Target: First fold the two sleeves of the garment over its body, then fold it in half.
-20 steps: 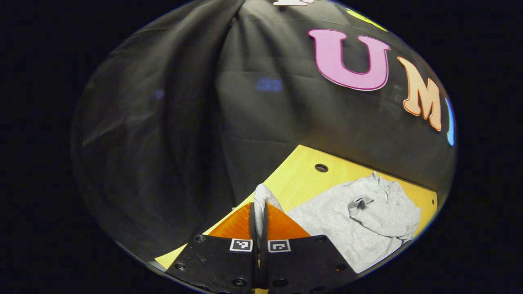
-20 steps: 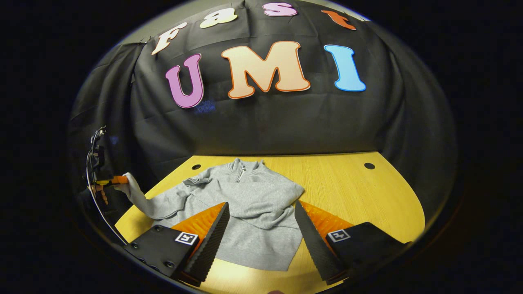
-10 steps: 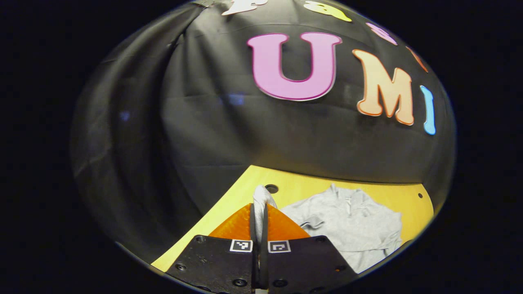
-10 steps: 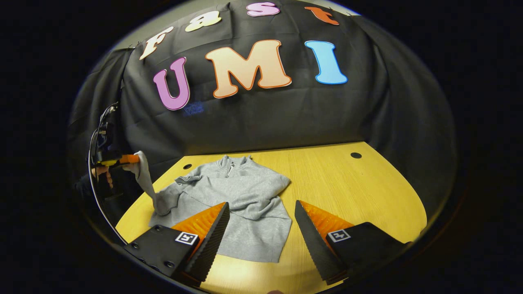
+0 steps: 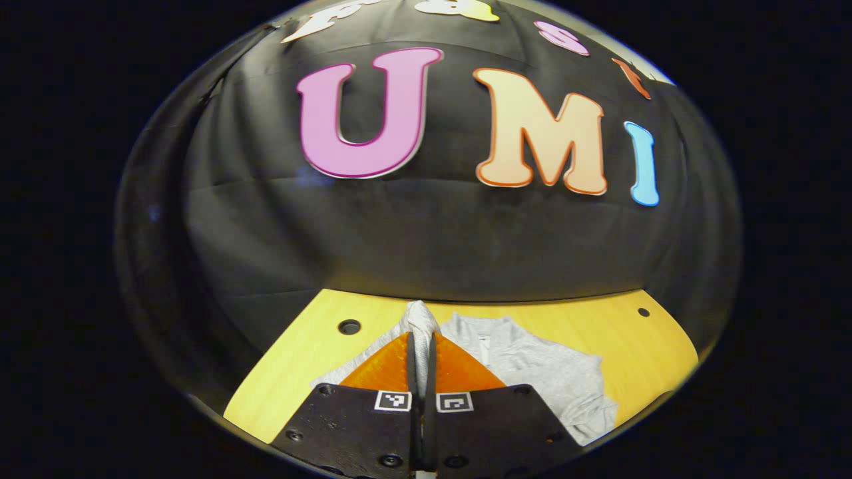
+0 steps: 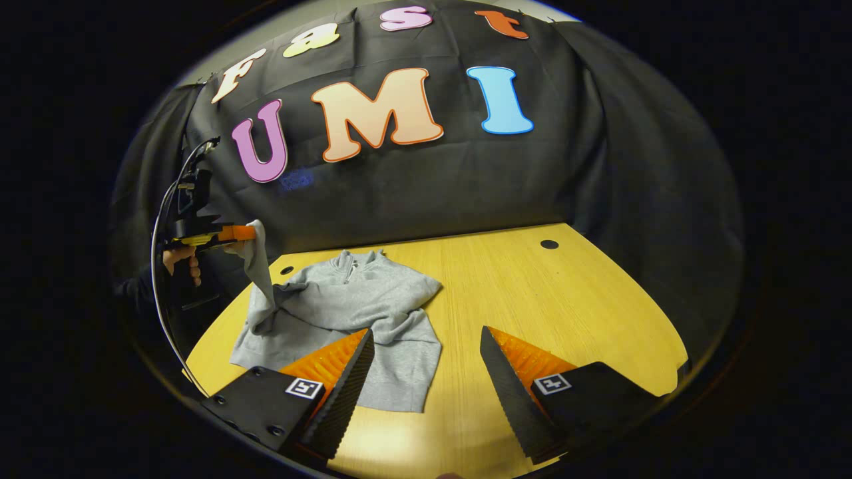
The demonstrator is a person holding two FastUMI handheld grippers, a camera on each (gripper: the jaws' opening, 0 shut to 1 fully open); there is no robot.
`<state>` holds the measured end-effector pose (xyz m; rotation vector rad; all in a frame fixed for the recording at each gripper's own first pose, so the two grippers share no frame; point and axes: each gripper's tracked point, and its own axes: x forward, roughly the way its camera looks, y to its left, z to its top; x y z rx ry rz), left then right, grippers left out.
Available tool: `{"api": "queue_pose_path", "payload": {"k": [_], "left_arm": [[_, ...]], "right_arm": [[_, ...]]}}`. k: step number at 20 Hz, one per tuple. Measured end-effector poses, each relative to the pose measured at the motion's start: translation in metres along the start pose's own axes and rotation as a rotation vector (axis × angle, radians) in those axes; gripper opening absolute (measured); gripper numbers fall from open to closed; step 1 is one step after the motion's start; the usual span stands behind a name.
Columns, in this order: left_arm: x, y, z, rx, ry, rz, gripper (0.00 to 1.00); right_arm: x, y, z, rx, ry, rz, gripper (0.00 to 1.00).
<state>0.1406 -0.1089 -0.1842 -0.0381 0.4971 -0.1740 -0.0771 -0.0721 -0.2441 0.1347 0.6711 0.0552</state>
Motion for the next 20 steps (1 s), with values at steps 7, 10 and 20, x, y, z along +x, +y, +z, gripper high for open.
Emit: {"api": "queue_pose_path", "payload": {"k": [7,10,20], "left_arm": [[0.013,-0.099,-0.015,0.043,0.046,-0.142,0.0],[0.013,-0.133,-0.026,0.06,0.073,-0.185,0.0],[0.026,-0.204,-0.088,0.181,0.172,-0.241,0.02]], "right_arm": [[-0.026,-0.038,-0.007,0.018,0.005,-0.059,0.96],[-0.032,-0.049,-0.01,0.025,0.01,-0.072,0.96],[-0.032,-0.061,-0.021,0.001,0.033,-0.037,0.96]]}}
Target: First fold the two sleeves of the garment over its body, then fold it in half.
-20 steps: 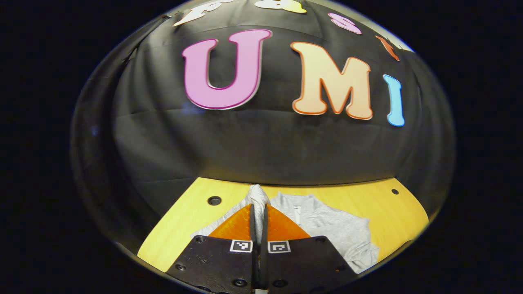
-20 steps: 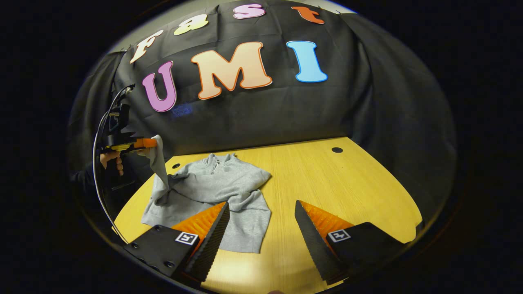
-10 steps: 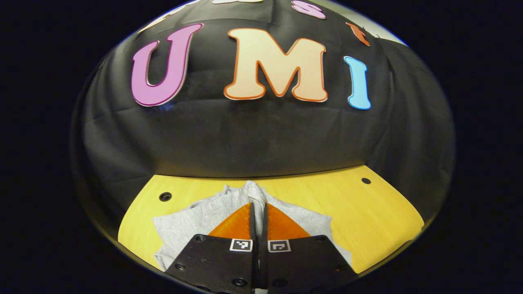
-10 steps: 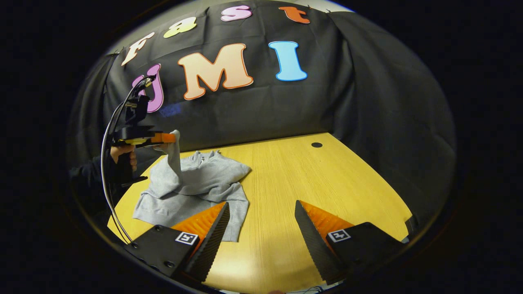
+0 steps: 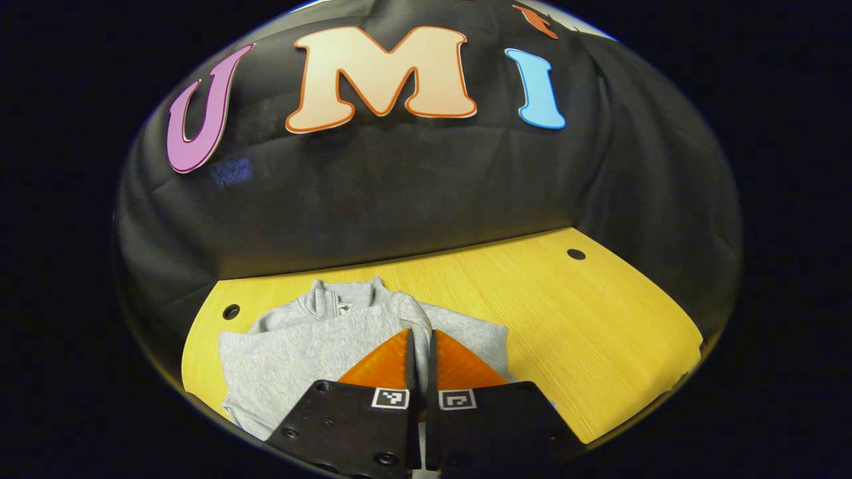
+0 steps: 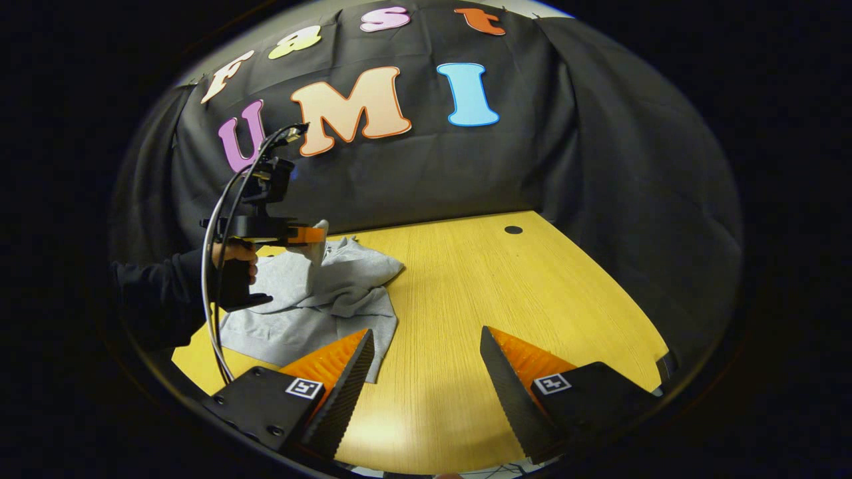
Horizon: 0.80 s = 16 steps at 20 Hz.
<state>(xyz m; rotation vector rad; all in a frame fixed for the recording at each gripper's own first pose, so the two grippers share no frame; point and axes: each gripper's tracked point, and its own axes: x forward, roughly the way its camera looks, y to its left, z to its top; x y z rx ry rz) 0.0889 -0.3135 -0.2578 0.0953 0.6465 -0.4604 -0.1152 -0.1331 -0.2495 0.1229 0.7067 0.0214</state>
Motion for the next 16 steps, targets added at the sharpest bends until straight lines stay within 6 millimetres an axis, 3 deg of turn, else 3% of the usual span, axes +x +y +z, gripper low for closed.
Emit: {"api": "queue_pose_path", "payload": {"k": [2,4,7,11,16], "left_arm": [[0.0,-0.014,-0.005,0.003,0.008,-0.022,0.09],[-0.002,-0.019,-0.001,0.016,-0.011,-0.021,0.36],[-0.02,-0.008,0.013,0.037,-0.077,0.023,0.98],[-0.065,0.026,0.009,-0.004,-0.125,0.096,0.95],[-0.12,0.093,-0.029,-0.025,-0.123,0.188,0.95]], "right_arm": [[0.004,0.003,-0.001,-0.008,0.007,0.022,0.99],[0.007,0.007,-0.003,-0.018,0.011,0.048,0.96],[0.016,0.014,-0.005,-0.028,0.016,0.097,0.99],[0.039,0.031,-0.003,-0.036,0.037,0.163,0.96],[0.061,0.054,-0.005,-0.038,0.057,0.191,0.96]]}}
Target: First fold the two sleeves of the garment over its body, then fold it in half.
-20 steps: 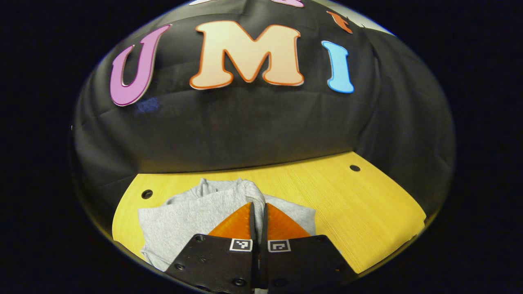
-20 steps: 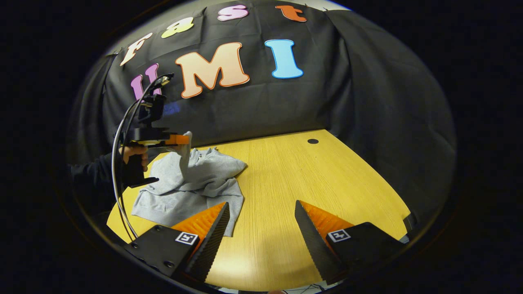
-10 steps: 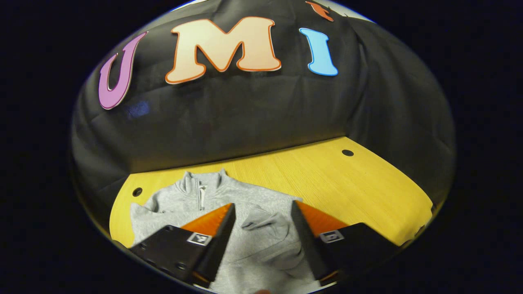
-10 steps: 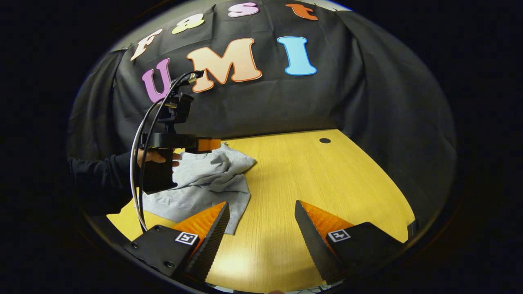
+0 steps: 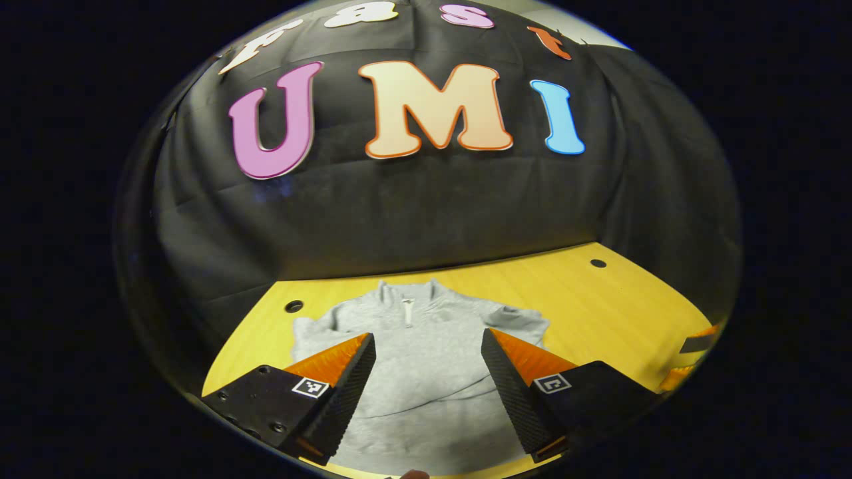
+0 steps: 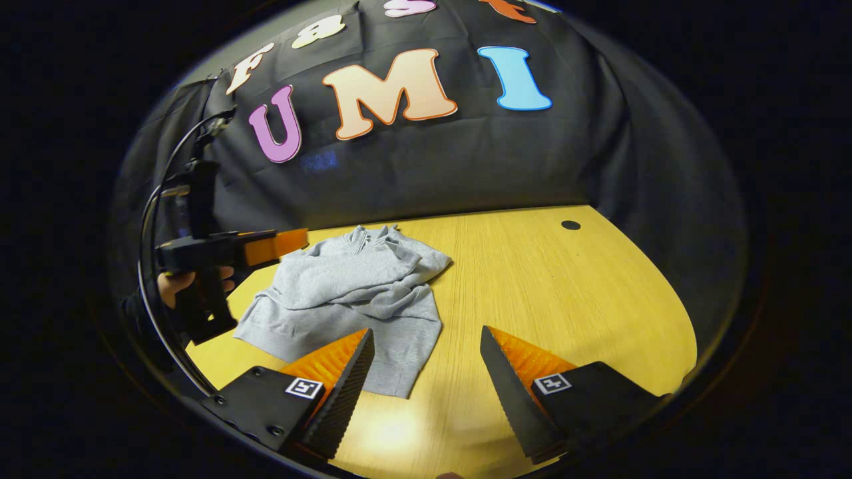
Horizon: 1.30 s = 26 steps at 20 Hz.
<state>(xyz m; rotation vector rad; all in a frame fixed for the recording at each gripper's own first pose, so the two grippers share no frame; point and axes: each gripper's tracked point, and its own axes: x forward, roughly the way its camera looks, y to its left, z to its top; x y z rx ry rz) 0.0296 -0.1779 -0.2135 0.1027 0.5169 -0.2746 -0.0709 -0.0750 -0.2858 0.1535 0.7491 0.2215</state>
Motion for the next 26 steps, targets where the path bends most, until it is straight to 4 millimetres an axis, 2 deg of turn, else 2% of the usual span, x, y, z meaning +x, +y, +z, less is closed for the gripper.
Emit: {"api": "queue_pose_path", "payload": {"k": [4,6,7,9,10,11,13,14,19,20,23,24,26], "left_arm": [[-0.029,0.062,-0.032,0.007,0.024,0.086,0.95],[-0.042,0.087,-0.061,-0.026,0.077,0.12,0.95],[-0.047,0.097,-0.073,-0.054,0.1,0.132,0.95],[-0.056,0.115,-0.099,-0.1,0.154,0.158,0.95],[-0.06,0.124,-0.11,-0.112,0.177,0.172,1.0],[-0.06,0.131,-0.122,-0.12,0.193,0.183,0.96],[-0.063,0.143,-0.14,-0.126,0.226,0.195,0.95],[-0.063,0.149,-0.149,-0.128,0.246,0.198,0.96],[-0.062,0.16,-0.19,-0.153,0.334,0.183,0.96],[-0.061,0.161,-0.197,-0.158,0.349,0.177,0.96],[-0.061,0.163,-0.21,-0.159,0.376,0.164,0.96],[-0.059,0.162,-0.213,-0.155,0.38,0.158,0.96],[-0.059,0.161,-0.216,-0.154,0.383,0.14,0.96]], "right_arm": [[0.018,0.009,-0.013,-0.015,0.037,-0.004,0.99],[0.025,0.014,-0.02,-0.031,0.065,-0.013,0.99],[0.034,0.018,-0.029,-0.044,0.08,-0.016,0.99],[0.034,0.022,-0.035,-0.074,0.102,-0.022,0.99],[0.037,0.024,-0.039,-0.084,0.114,-0.025,0.99],[0.038,0.026,-0.043,-0.091,0.125,-0.026,0.99],[0.042,0.03,-0.052,-0.097,0.148,-0.031,0.96],[0.045,0.033,-0.056,-0.096,0.159,-0.035,0.99],[0.058,0.05,-0.076,-0.085,0.219,-0.069,0.99],[0.059,0.053,-0.082,-0.082,0.234,-0.074,0.96],[0.062,0.055,-0.099,-0.075,0.283,-0.098,0.96],[0.063,0.055,-0.103,-0.074,0.296,-0.11,0.99],[0.066,0.053,-0.109,-0.074,0.317,-0.13,0.96]]}}
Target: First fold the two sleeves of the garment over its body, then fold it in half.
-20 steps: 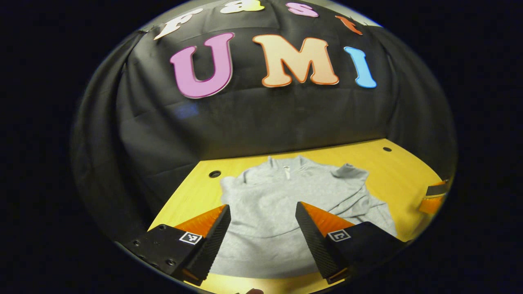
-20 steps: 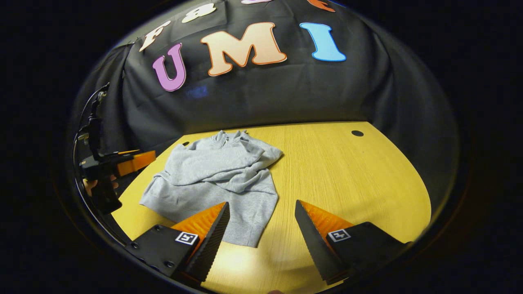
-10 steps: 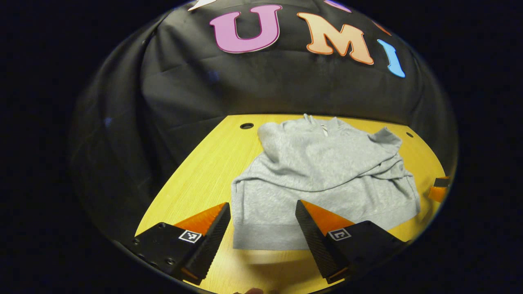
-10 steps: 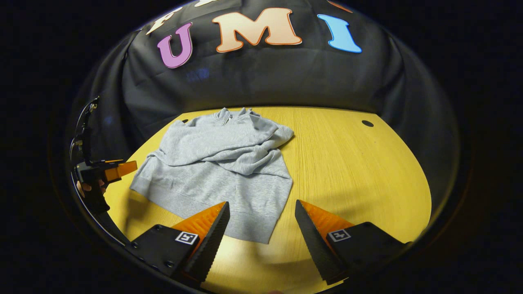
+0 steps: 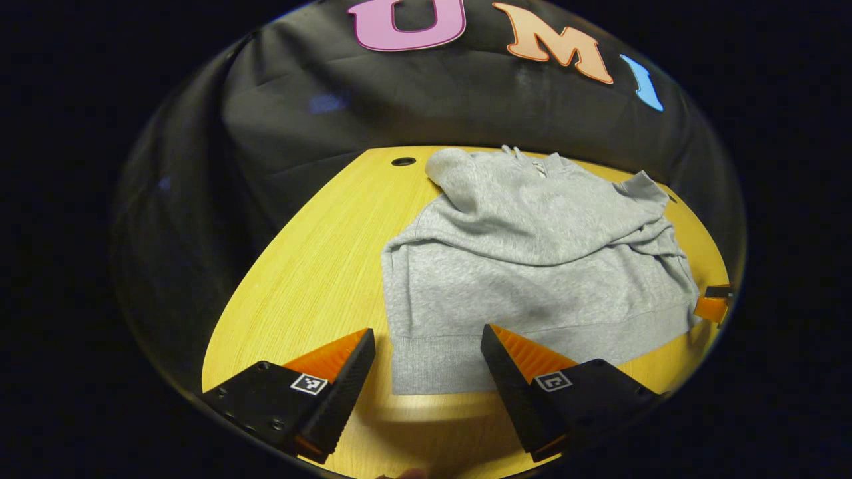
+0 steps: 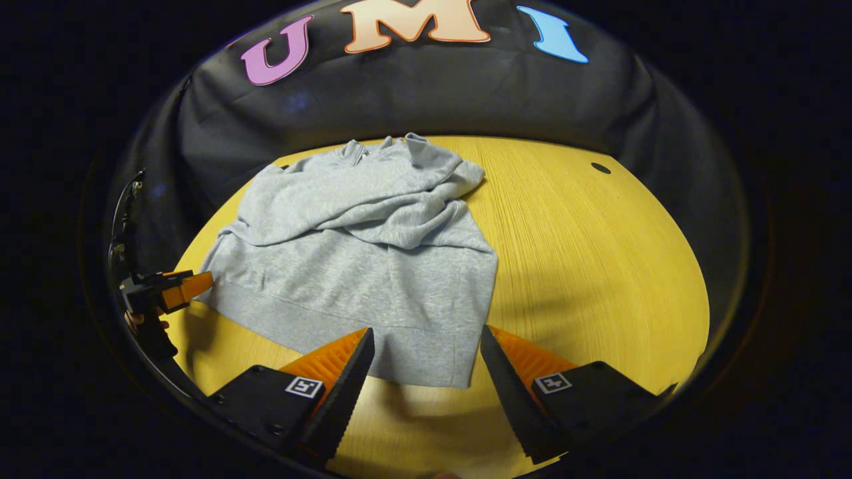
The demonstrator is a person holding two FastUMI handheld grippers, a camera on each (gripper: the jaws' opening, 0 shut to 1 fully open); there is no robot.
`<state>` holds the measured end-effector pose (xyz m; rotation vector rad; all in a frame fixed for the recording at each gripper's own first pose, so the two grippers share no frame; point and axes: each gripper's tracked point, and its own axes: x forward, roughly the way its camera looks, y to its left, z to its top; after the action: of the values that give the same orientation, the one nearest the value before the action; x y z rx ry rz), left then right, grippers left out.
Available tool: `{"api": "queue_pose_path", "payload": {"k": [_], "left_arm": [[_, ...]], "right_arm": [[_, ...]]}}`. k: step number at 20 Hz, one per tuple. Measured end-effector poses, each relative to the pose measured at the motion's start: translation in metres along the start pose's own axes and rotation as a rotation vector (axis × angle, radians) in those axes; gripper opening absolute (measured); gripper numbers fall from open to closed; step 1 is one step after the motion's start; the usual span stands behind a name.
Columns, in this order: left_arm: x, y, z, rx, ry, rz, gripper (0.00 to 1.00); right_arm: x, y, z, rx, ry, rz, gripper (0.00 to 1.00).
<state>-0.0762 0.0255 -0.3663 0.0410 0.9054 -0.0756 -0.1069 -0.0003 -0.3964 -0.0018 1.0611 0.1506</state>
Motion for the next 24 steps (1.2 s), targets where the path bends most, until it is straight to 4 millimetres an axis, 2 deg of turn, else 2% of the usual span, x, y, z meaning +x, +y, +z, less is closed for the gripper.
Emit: {"api": "queue_pose_path", "payload": {"k": [5,6,9,10,11,12,13,15,16,18,19,20,21,24], "left_arm": [[0.002,-0.007,-0.004,-0.031,-0.016,-0.042,0.92],[0.002,-0.007,-0.004,-0.056,-0.025,-0.046,0.91],[0.003,-0.011,-0.006,-0.052,-0.047,-0.056,0.85],[0.003,-0.011,-0.006,-0.047,-0.043,-0.049,0.82],[0.005,-0.014,-0.005,-0.044,-0.04,-0.061,0.78],[0.005,-0.018,-0.005,-0.034,-0.035,-0.071,0.76],[0.006,-0.02,-0.005,-0.029,-0.035,-0.085,0.63],[0.006,-0.022,-0.005,-0.02,-0.028,-0.092,0.49],[0.004,-0.03,-0.004,-0.022,-0.032,-0.135,0.49],[0.004,-0.036,-0.003,-0.04,-0.038,-0.147,0.16],[0.006,-0.036,-0.003,-0.033,-0.035,-0.143,0.08],[0.006,-0.036,-0.004,-0.018,-0.028,-0.14,0.05],[0.004,-0.037,-0.005,-0.005,-0.015,-0.138,0.0],[-0.001,-0.038,-0.006,-0.012,0.024,-0.154,0.0]], "right_arm": [[0.006,-0.001,-0.016,0.005,0.057,-0.027,0.99],[0.008,-0.002,-0.012,-0.002,0.032,-0.03,0.97],[0.008,0.004,-0.016,-0.024,0.059,-0.018,0.99],[0.008,0.004,-0.014,-0.034,0.064,-0.013,0.91],[0.009,0.009,-0.015,-0.034,0.076,0.006,0.88],[0.009,0.012,-0.014,-0.034,0.074,0.014,0.74],[0.01,0.018,-0.014,-0.034,0.077,0.035,0.64],[0.011,0.025,-0.016,-0.016,0.077,0.051,0.35],[0.011,0.023,-0.013,-0.006,0.068,0.054,0.19],[0.013,0.026,-0.015,0.022,0.097,0.078,0.19],[0.011,0.024,-0.013,0.049,0.096,0.08,0.1],[0.008,0.024,-0.014,0.056,0.115,0.084,0.05],[0.01,0.025,-0.013,0.062,0.112,0.086,0.05],[0.005,0.029,-0.014,0.072,0.135,0.105,0.05]]}}
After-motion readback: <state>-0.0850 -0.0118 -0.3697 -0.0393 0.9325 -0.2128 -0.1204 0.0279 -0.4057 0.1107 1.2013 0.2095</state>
